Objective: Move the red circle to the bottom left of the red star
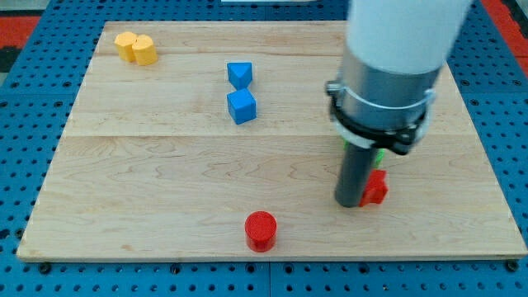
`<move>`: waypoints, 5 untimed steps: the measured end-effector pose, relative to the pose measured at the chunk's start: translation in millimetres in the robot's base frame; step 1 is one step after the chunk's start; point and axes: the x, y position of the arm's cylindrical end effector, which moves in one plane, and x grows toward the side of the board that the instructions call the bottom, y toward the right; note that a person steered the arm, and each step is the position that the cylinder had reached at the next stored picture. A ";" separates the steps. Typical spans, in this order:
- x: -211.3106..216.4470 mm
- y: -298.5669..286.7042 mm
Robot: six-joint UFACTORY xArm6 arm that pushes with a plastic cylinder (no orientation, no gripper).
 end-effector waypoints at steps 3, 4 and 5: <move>70.5 10.7; 70.9 -33.8; 70.4 -59.6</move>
